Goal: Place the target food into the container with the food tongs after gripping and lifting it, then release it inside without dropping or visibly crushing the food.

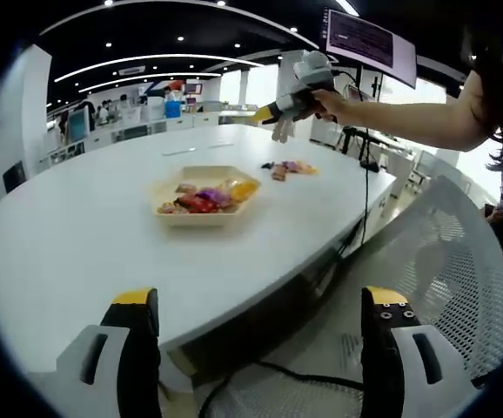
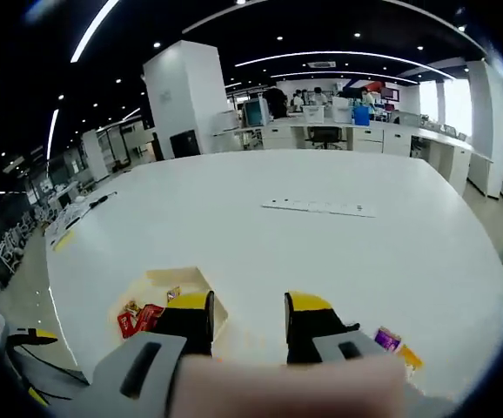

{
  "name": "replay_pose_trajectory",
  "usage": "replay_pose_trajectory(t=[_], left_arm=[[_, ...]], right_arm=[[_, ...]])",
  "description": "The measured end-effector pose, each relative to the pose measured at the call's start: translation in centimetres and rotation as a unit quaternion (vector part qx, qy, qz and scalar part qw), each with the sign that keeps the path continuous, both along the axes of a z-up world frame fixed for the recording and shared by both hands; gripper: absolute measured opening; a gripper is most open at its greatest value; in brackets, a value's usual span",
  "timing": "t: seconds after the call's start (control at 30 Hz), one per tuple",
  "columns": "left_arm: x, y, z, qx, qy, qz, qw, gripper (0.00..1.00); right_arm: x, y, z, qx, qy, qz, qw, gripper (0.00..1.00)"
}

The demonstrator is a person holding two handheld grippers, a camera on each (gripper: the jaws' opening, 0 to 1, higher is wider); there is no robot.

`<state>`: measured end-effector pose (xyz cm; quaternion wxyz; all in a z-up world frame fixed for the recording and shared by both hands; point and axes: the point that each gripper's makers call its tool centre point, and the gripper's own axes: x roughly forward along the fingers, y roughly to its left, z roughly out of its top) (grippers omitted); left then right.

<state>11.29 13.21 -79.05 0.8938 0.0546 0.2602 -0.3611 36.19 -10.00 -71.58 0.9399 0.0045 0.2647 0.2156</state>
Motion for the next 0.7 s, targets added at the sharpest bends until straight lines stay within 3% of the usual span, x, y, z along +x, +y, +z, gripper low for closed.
replay_pose_trajectory(t=[0.4,0.7], left_arm=[[0.0,0.1,-0.1,0.002,0.003,0.002,1.0,0.94],[-0.1,0.1,-0.3,0.006,0.008,0.002,0.9999,0.94]], right_arm=[[0.3,-1.8,-2.3,0.003,0.011,-0.021,0.9997,0.32],[1.4,-1.0,-5.2,0.017,0.031,-0.021,0.9992,0.31]])
